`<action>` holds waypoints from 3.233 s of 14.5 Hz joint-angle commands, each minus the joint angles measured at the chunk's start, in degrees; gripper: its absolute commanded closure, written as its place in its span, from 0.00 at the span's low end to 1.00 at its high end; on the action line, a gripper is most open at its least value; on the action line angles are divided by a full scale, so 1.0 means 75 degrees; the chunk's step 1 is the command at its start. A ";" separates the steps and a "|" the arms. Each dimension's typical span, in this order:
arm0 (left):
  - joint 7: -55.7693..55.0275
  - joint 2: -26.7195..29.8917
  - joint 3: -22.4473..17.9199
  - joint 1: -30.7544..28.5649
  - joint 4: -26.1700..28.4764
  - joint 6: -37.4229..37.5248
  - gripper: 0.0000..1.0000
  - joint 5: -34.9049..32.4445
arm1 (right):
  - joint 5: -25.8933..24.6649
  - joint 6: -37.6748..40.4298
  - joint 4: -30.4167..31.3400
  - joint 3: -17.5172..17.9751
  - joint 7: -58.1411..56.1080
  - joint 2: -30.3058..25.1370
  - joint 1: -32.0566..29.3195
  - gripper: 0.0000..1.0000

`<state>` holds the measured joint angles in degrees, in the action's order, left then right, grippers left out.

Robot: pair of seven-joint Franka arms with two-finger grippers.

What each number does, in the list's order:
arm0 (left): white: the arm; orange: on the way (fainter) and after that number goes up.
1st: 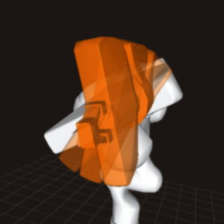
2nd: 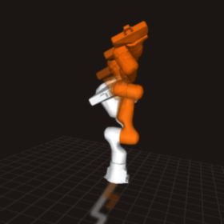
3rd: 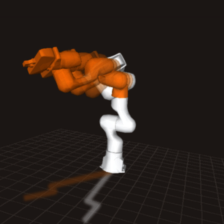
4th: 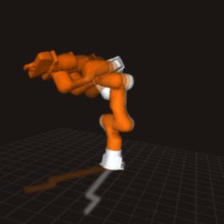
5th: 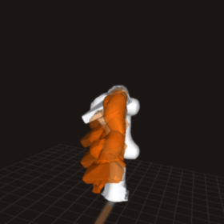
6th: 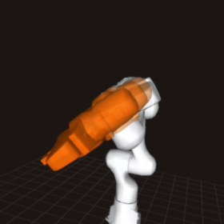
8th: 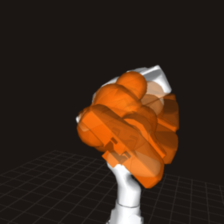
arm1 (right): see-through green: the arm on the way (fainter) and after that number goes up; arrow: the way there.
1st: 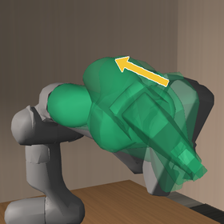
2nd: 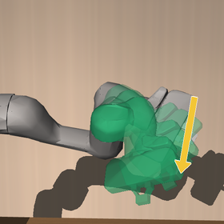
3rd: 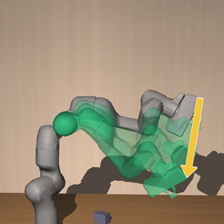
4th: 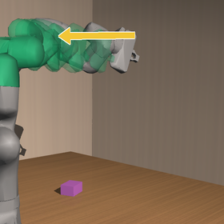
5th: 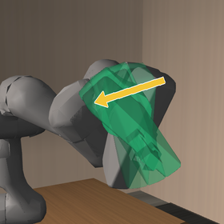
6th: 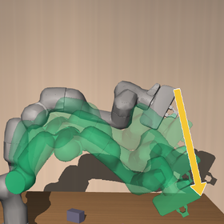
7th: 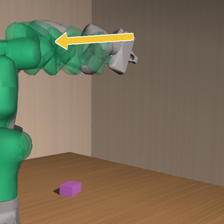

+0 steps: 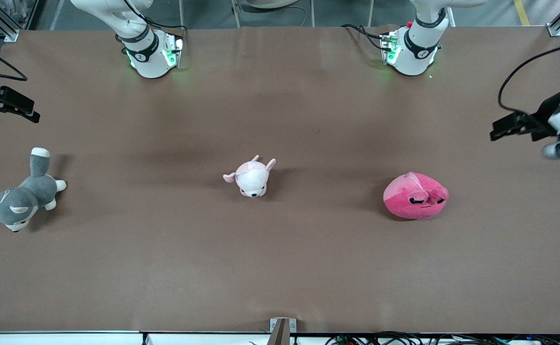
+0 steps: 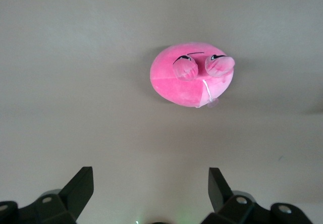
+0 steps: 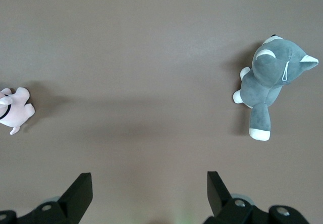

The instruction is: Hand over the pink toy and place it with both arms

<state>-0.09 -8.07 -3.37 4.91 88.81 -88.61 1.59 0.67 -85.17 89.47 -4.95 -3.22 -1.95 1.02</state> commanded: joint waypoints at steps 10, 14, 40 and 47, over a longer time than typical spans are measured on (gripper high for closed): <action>-0.1067 -0.2346 0.0028 0.0365 0.0098 -0.1860 0.02 0.0117 | -0.0195 -0.0117 -0.0034 0.0015 -0.0039 -0.0069 -0.0018 0.00; -0.1102 -0.2451 0.0040 0.0353 0.0287 -0.1966 0.19 0.0140 | -0.0195 -0.0117 -0.0034 0.0015 -0.0039 -0.0068 -0.0018 0.00; -0.7215 -0.1795 0.4454 0.0400 -0.1833 -0.0360 1.00 0.0304 | 0.0659 -0.0656 0.0094 0.0039 0.5495 0.1385 0.0706 0.00; -0.8355 -0.1983 0.5208 0.1417 -0.2033 -0.1215 1.00 0.0257 | 0.1901 -0.0597 0.0095 0.0039 1.0783 0.0940 0.2616 0.00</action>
<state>-60.98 -21.16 35.77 12.77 75.41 -96.53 3.62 12.00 -90.08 89.14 -4.07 68.91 7.36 18.28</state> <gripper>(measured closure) 0.885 0.000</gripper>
